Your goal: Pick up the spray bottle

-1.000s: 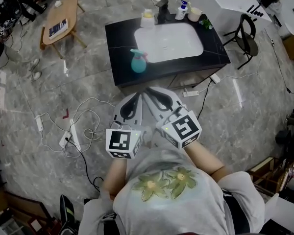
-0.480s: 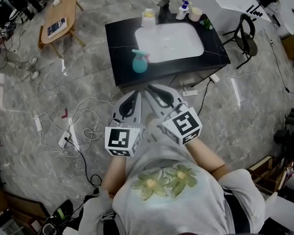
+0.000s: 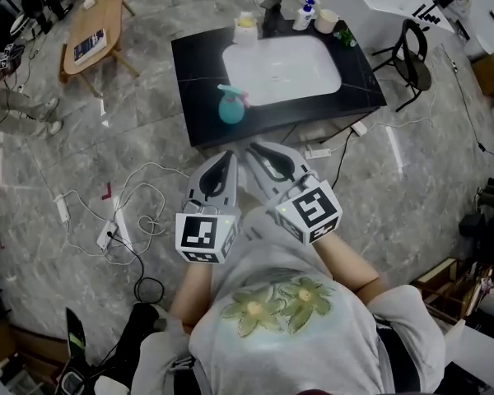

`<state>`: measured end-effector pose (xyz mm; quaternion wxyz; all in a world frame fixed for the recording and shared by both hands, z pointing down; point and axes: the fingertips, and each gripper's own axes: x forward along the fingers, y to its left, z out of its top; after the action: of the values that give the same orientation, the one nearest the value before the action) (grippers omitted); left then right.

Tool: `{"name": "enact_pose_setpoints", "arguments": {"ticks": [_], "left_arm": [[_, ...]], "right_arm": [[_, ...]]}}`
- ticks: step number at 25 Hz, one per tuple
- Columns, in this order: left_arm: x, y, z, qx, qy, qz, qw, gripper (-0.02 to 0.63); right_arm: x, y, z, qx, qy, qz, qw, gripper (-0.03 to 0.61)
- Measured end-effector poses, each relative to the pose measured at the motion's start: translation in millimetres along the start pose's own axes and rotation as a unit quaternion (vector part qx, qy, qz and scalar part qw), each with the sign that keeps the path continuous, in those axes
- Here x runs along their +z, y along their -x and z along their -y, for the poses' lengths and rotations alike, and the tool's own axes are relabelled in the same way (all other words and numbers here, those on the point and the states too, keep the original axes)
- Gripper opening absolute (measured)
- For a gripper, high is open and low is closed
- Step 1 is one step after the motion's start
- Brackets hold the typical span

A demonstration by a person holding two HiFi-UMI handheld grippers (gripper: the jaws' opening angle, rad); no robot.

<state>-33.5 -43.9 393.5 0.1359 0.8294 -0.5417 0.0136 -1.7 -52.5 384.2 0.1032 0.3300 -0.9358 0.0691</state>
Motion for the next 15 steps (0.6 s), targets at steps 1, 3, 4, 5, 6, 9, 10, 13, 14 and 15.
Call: {"name": "enact_pose_setpoints", "arguments": {"ticks": [1, 3, 4, 5, 6, 9, 10, 13, 14, 15], "left_arm": [[0, -3, -1, -0.001, -0.001, 0.000, 1.0000, 0.008], [1, -8, -3, -0.003, -0.002, -0.001, 1.0000, 0.008], [0, -11, -5, -0.003, -0.002, -0.002, 1.0000, 0.008], [1, -14, -6, -0.003, -0.002, -0.003, 1.0000, 0.008], [2, -16, -8, -0.004, -0.002, -0.003, 1.0000, 0.008], [9, -25, -10, -0.006, -0.004, 0.001, 1.0000, 0.008], [11, -28, -11, -0.008, -0.005, 0.002, 1.0000, 0.008], [16, -35, -16, -0.008, -0.012, 0.000, 0.9999, 0.008], [18, -37, -18, -0.009, -0.014, 0.000, 0.9999, 0.008], [18, -39, -20, -0.009, -0.014, -0.001, 0.9999, 0.008]], "right_arm": [[-1, -1, 3, -0.002, -0.001, -0.002, 1.000, 0.025], [-1, -5, 8, -0.007, -0.001, -0.003, 1.000, 0.025], [-1, -7, 11, -0.009, -0.001, -0.002, 1.000, 0.025], [-1, -9, 14, -0.011, -0.001, -0.001, 1.000, 0.025], [0, -10, 17, -0.013, 0.000, -0.001, 1.000, 0.025], [2, -17, 26, -0.013, 0.001, -0.004, 1.000, 0.026], [2, -20, 27, -0.012, 0.002, -0.005, 1.000, 0.026], [4, -28, 32, -0.008, 0.009, -0.006, 1.000, 0.026], [5, -31, 34, -0.008, 0.010, -0.006, 1.000, 0.026], [5, -33, 36, -0.007, 0.011, -0.006, 1.000, 0.026]]}}
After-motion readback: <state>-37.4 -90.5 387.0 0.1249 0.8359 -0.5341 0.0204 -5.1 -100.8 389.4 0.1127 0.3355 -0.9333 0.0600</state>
